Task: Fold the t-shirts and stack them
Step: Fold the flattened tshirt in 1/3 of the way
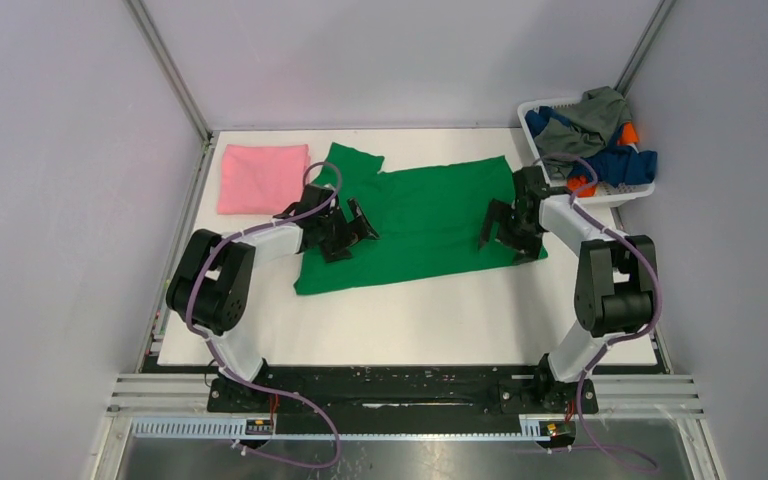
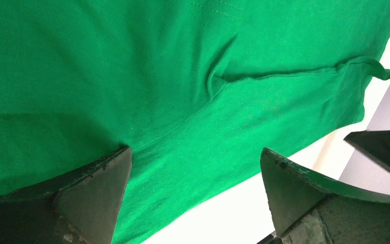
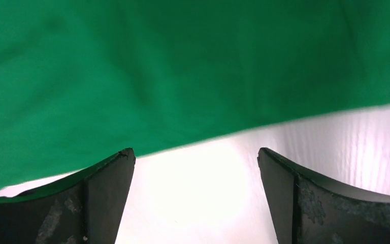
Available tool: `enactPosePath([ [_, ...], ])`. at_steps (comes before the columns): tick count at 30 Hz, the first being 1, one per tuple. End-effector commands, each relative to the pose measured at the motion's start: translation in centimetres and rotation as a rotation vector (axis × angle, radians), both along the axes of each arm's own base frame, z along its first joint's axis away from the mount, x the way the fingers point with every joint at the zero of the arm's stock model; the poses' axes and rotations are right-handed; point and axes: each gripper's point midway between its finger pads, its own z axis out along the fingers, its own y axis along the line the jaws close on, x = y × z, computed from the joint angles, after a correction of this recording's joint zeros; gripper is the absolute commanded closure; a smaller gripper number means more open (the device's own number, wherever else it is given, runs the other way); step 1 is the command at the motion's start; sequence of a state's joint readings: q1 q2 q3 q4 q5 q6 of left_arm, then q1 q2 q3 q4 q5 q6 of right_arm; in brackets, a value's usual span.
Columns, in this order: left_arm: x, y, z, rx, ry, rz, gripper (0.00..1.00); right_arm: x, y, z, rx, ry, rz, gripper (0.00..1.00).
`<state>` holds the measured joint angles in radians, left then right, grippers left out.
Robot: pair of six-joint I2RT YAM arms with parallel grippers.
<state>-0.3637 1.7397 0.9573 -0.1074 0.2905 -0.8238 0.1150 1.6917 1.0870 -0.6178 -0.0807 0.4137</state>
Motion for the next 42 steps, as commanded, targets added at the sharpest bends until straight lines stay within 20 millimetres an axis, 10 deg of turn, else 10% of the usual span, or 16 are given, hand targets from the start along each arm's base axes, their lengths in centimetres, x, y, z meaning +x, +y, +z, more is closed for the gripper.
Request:
enactPosePath([
  [1,-0.5,1.4,-1.4,0.074,0.037,0.044,0.01,7.4,3.2,3.7,0.134,-0.216,0.103,0.01],
  [10,0.5,0.2,-0.4,0.021,0.035,0.041,0.01,10.9,3.3,0.4,0.136,-0.091,-0.02,0.0],
  [24,-2.3,0.4,-0.3,0.015,0.085,0.013,0.01,1.6,2.8,-0.9,0.238,0.067,0.011,0.0],
  [33,-11.1,1.5,-2.0,0.069,0.189,-0.021,0.01,-7.6,-0.1,-1.6,0.101,0.112,-0.005,0.01],
  [42,-17.9,1.0,-1.3,0.048,0.227,-0.052,0.01,-10.0,-1.9,-1.6,0.009,0.08,-0.033,0.01],
])
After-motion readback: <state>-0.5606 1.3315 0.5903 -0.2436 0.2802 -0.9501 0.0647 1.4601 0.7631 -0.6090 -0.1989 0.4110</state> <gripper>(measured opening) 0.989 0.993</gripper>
